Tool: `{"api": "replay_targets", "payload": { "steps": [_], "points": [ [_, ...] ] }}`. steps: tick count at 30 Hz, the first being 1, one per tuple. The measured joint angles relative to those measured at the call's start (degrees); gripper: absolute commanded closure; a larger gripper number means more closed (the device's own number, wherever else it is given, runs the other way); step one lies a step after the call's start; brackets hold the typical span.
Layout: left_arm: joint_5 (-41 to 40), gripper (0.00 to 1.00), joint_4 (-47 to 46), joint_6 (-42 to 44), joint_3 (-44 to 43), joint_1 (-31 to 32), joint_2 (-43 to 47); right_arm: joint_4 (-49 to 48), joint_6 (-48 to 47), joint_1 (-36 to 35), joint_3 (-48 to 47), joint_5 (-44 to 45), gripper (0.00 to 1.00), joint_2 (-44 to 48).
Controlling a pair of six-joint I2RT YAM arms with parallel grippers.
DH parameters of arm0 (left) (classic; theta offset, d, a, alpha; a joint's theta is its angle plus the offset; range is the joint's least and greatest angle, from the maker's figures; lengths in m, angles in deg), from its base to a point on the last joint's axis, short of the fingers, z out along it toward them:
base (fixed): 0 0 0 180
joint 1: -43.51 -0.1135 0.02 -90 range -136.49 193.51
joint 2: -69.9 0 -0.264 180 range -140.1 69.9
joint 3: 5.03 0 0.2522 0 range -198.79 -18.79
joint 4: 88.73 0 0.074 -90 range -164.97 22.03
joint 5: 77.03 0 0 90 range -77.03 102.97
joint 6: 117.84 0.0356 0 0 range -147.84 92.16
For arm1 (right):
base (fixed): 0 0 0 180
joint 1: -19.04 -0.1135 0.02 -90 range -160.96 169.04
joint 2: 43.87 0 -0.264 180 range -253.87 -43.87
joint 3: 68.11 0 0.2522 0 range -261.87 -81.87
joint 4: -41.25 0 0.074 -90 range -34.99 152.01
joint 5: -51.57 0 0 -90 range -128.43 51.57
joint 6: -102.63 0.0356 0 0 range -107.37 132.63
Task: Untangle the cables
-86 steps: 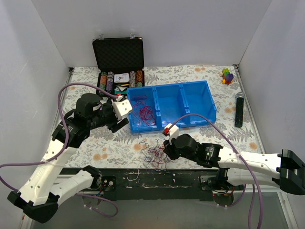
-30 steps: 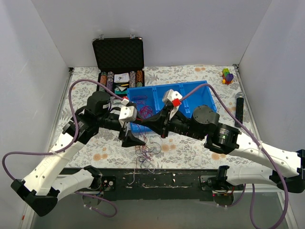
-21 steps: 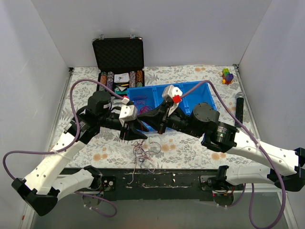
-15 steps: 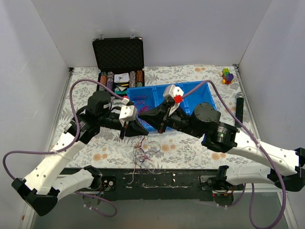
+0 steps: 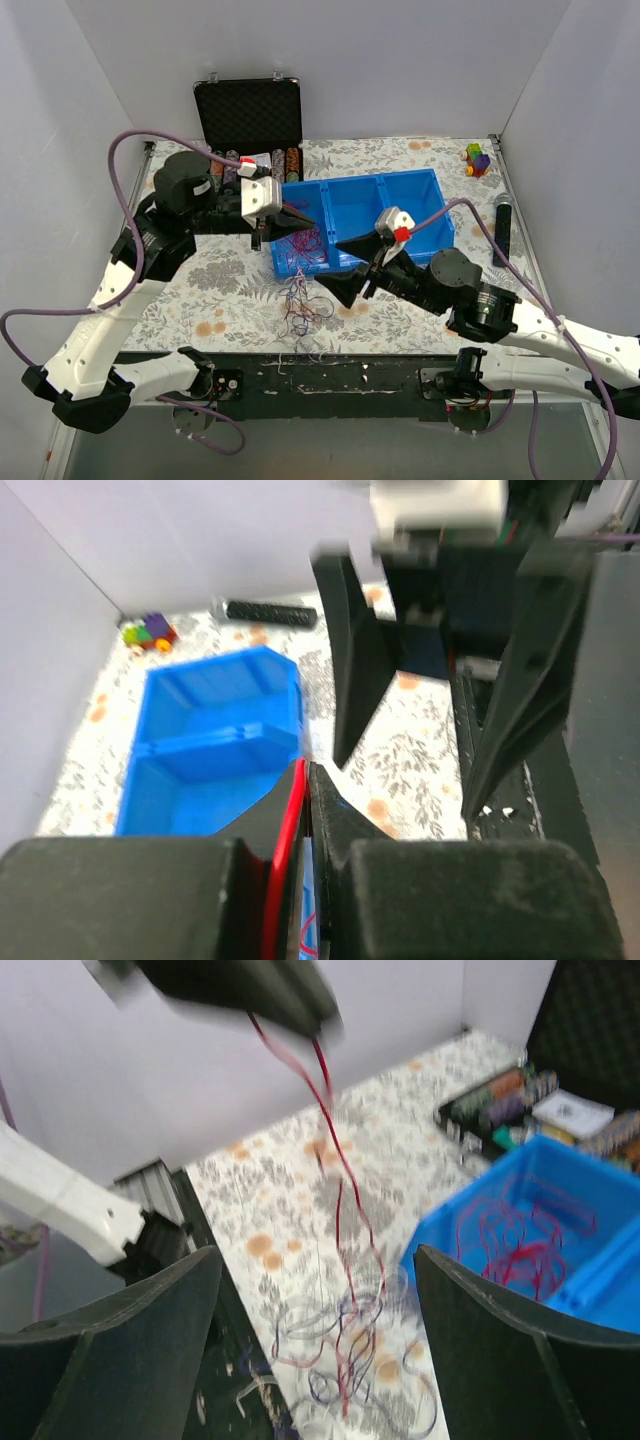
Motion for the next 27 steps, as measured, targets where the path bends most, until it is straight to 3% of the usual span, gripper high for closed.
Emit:
{"api": "replay_targets", "payload": {
  "steps": [8, 19, 27],
  "points": [
    [0.9, 1.00, 3.5, 0.9, -7.4, 0.0, 0.0, 1.3, 5.4, 0.0, 15.3, 1.2, 0.11, 3.3],
    [2.1, 1.00, 7.6, -0.5, -16.6, 0.0, -3.1, -6.3, 5.8, 0.0, 13.9, 0.3, 0.10, -9.4],
    [1.7, 1.00, 9.0, -0.1, -18.0, 0.0, -2.9, -10.9, 5.6, 0.0, 11.7, -0.8, 0.10, -15.4]
  ]
}}
